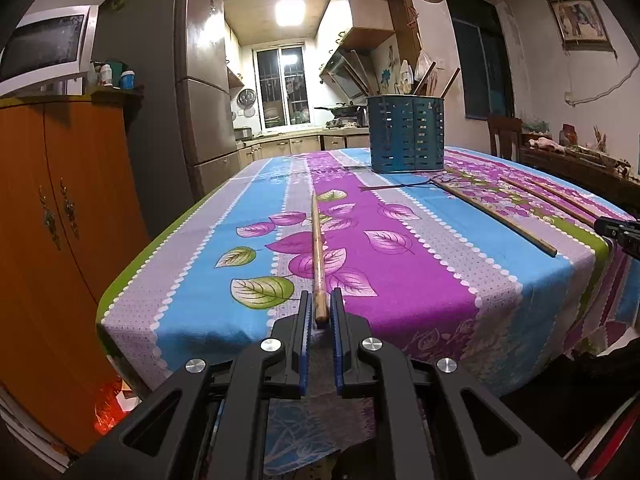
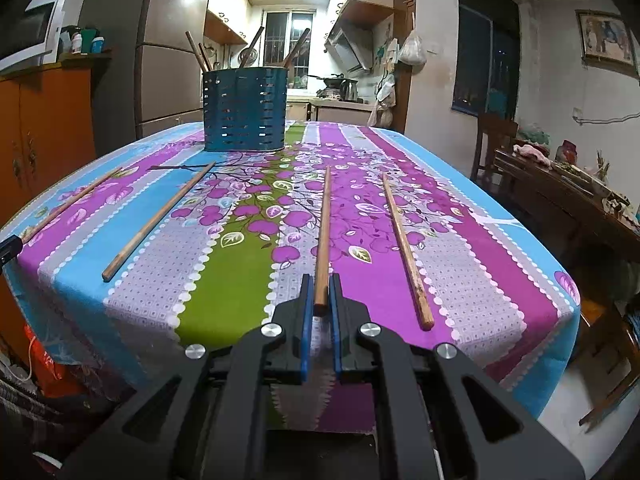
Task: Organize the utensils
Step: 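Lift both chopsticks upright and carry them toward the blue holder, then lower both held chopsticks into the blue holder, then open both grippers to release the chopsticks into the blue holder, then move both open tools back over the last loose chopsticks on the tablecloth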
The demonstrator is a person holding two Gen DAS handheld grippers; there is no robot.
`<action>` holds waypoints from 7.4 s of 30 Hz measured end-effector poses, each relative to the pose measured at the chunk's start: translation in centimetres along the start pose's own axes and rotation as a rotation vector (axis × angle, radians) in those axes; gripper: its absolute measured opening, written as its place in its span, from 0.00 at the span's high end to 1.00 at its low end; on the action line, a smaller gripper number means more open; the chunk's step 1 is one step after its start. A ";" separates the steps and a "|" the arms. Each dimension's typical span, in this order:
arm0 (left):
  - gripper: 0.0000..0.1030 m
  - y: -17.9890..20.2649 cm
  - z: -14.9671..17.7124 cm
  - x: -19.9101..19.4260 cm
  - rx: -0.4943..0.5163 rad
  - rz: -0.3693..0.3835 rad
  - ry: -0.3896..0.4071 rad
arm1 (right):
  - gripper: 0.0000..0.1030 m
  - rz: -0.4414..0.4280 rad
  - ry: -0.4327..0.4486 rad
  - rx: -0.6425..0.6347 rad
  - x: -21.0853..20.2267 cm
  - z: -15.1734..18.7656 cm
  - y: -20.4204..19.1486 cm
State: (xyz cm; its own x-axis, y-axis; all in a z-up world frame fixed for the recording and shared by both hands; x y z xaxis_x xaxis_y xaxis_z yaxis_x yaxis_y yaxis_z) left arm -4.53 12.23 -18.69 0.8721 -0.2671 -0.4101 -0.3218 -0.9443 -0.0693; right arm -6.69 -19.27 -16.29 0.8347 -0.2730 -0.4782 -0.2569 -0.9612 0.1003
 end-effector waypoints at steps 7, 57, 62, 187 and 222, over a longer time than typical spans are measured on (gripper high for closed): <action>0.89 -0.1 0.0 -0.1 -0.008 -0.001 -0.002 | 0.94 -0.006 0.003 0.016 -0.1 0.1 0.2; 0.92 0.1 -9.2 0.4 -0.082 -0.261 -0.189 | 0.95 -0.089 0.179 0.028 -3.8 -5.8 1.7; 0.92 -0.3 -9.9 0.9 -0.082 -0.276 -0.196 | 0.95 -0.107 0.202 0.019 -3.8 -7.0 1.4; 0.92 6.8 -44.0 16.4 0.004 0.225 0.210 | 0.94 -0.371 0.504 0.147 6.6 -38.4 1.2; 0.73 5.5 -29.4 3.0 0.089 0.102 0.235 | 0.80 -0.075 0.352 0.066 -3.1 -23.4 11.4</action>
State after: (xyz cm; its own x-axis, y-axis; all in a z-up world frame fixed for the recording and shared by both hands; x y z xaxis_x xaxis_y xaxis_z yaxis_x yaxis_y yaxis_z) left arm 7.16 0.61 6.43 0.8916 -0.4074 -0.1975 -0.4348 -0.8922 -0.1223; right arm -0.80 -30.35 6.72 0.9660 -0.2098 -0.1511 -0.2101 -0.9776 0.0143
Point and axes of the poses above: each gripper's, at about its wrist camera, not at the fingertips, and x roughly the way its jaws point, y to its right, z to its underside, the point moved 1 cm from there along x, roughly the way its jaws point, and after that the axes turned 6 degrees about z, right-handed, at the moved point
